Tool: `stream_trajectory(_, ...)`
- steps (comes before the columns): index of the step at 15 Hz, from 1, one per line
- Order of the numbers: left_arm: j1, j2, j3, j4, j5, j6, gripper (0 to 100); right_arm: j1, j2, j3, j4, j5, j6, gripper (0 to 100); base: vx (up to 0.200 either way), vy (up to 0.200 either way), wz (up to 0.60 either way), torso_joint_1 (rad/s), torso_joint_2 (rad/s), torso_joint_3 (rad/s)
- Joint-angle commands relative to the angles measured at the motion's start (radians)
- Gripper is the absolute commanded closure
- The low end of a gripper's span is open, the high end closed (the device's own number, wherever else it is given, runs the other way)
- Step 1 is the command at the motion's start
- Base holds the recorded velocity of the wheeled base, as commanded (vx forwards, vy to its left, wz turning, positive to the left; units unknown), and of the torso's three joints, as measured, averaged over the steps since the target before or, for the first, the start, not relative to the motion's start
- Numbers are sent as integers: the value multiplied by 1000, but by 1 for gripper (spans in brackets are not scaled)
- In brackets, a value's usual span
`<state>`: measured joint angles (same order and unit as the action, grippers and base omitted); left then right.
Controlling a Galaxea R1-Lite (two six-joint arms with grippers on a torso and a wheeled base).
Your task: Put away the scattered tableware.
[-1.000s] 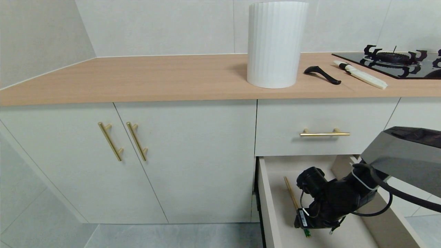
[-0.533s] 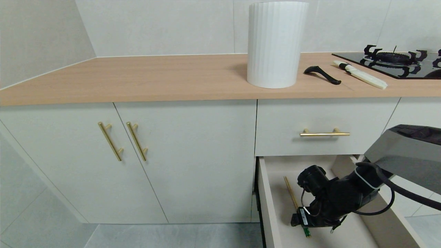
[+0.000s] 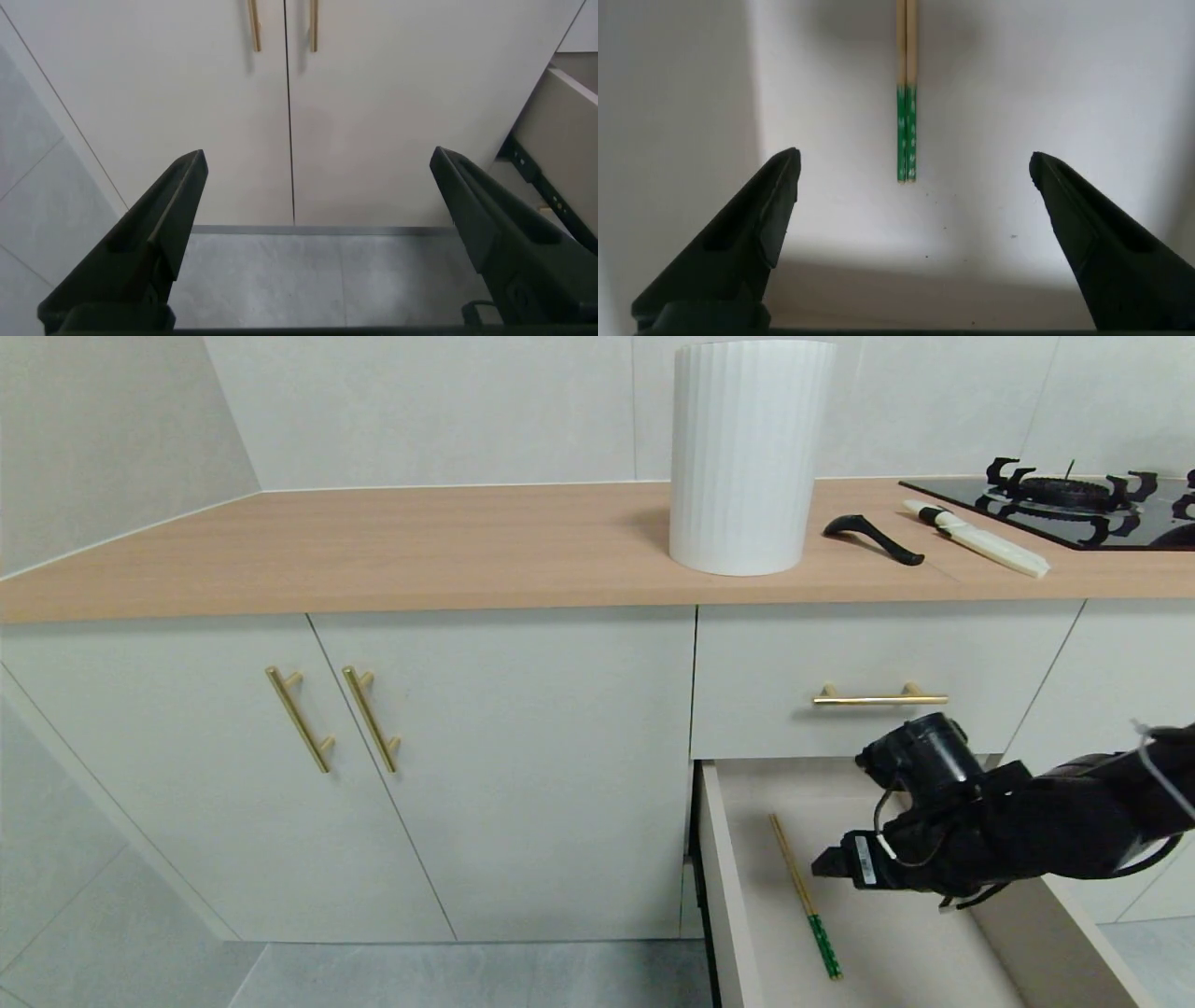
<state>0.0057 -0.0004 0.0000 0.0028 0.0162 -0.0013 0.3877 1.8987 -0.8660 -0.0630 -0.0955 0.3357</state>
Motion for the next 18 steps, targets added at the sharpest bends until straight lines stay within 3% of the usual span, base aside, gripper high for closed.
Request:
stream_trajectory(1, 0, 0, 0, 0, 1, 0, 0, -38, -204, 12, -1, -12, -30, 0, 0, 0, 0, 0, 0, 0)
stream_trajectory(6, 0, 0, 0, 0, 1, 0, 0, -78, -360, 16, -1, -36, -86, 0, 0, 0, 0, 0, 0, 0)
stream_trajectory(12, 0, 0, 0, 0, -1, 0, 0, -79, -359, 25, -8, -38, -96, 0, 0, 0, 0, 0, 0, 0)
stream_trajectory(18, 0, 0, 0, 0, 1, 0, 0, -99, -345, 25, -8, -38, -107, 0, 0, 0, 0, 94, -324, -268)
